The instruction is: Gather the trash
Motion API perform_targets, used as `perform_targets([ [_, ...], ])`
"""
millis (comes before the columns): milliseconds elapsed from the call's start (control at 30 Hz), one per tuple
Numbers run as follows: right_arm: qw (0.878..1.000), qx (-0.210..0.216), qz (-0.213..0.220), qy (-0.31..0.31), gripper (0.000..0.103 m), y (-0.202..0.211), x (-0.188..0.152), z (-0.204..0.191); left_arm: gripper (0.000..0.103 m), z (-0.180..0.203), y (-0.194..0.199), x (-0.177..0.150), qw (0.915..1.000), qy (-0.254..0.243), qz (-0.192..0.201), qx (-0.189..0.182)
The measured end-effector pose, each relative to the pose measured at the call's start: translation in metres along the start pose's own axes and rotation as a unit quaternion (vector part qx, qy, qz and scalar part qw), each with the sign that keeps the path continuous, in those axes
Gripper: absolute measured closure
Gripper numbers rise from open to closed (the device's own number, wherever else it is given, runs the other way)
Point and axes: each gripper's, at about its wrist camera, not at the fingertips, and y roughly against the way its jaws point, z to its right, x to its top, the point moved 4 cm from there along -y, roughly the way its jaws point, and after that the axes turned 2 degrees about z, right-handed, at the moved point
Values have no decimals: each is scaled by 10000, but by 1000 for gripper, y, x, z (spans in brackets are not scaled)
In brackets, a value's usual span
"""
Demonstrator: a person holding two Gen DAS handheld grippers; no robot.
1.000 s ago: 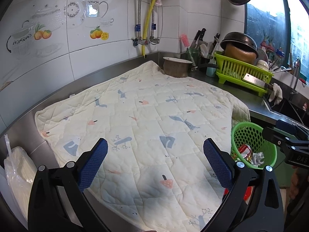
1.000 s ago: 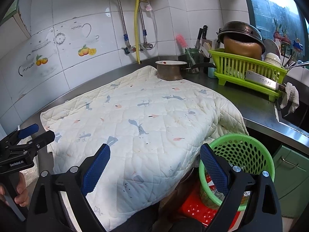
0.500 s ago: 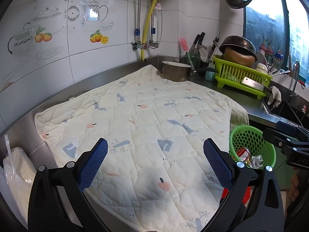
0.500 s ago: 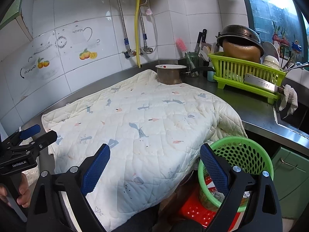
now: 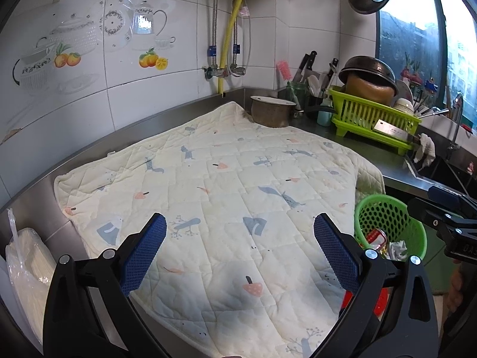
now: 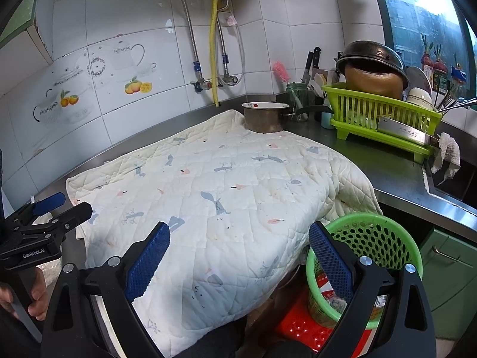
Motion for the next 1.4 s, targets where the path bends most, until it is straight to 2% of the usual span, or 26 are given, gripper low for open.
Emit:
perform_targets([
  [1400, 10000, -18, -10, 17, 12, -1, -2, -1, 5, 5, -1, -1, 10000, -47, 60, 35],
])
